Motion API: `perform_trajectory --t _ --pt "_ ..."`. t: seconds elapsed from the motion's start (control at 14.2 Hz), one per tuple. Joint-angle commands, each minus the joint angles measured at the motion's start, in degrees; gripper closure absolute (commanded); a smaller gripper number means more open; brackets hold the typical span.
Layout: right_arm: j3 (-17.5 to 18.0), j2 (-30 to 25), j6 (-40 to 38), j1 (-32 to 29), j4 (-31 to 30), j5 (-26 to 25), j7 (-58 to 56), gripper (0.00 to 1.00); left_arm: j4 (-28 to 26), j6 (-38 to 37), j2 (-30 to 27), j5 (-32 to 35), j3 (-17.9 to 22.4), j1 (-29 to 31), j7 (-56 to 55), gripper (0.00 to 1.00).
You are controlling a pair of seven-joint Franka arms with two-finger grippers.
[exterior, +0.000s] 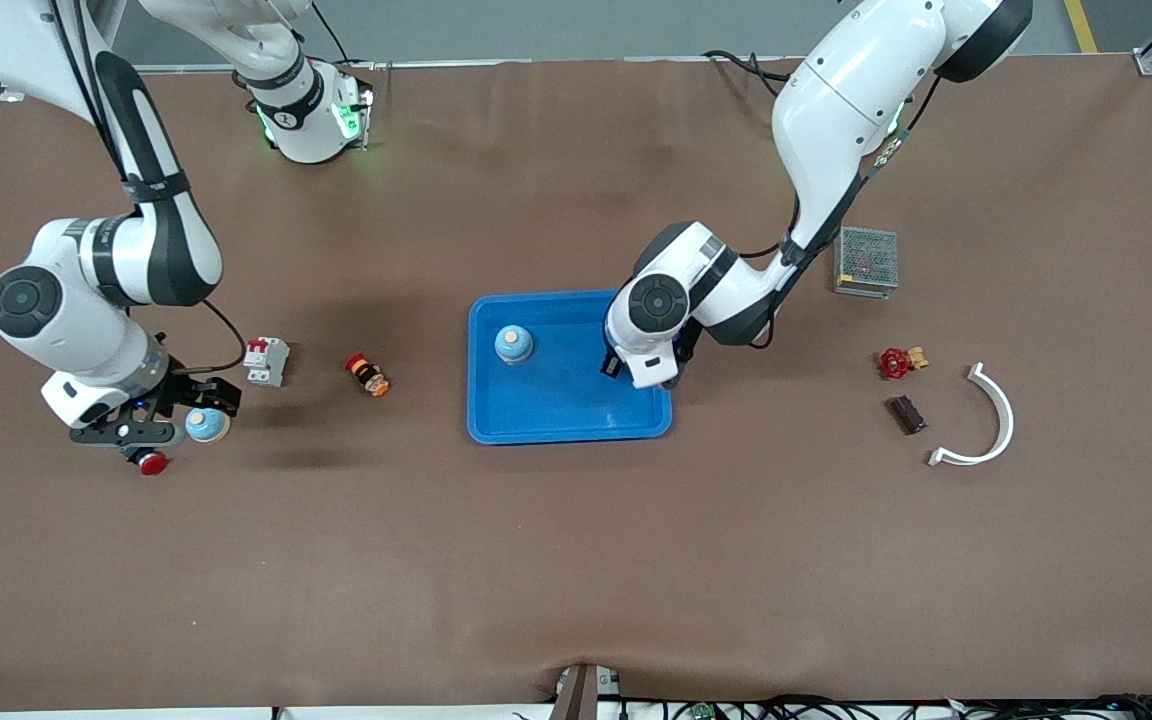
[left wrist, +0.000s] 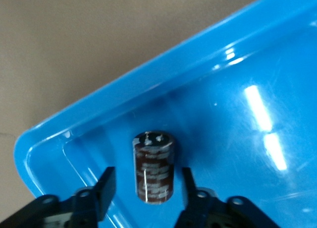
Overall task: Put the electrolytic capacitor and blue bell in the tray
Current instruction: 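Grasp the second blue bell with the right gripper while the left withdraws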
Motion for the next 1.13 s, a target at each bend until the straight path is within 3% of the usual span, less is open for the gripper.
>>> perform_trajectory --t 0.0,0.63,1.06 --pt "1.12 0.43 6.66 -3.92 -3.72 -1.12 -4.38 0.0 2.84 -0.4 -0.28 -0.77 0.4 -0.2 -0.83 0.0" --pt "1.12 8.6 21.62 -6.83 -5.49 -1.12 -7.03 0.0 6.36 -6.64 -6.24 4.24 1.55 4.19 3.2 0.0" --pt "1.21 10.9 23.74 -8.32 -5.13 -1.12 -8.7 0.0 6.36 -9.55 -10.56 4.33 1.55 11.31 13.48 0.0"
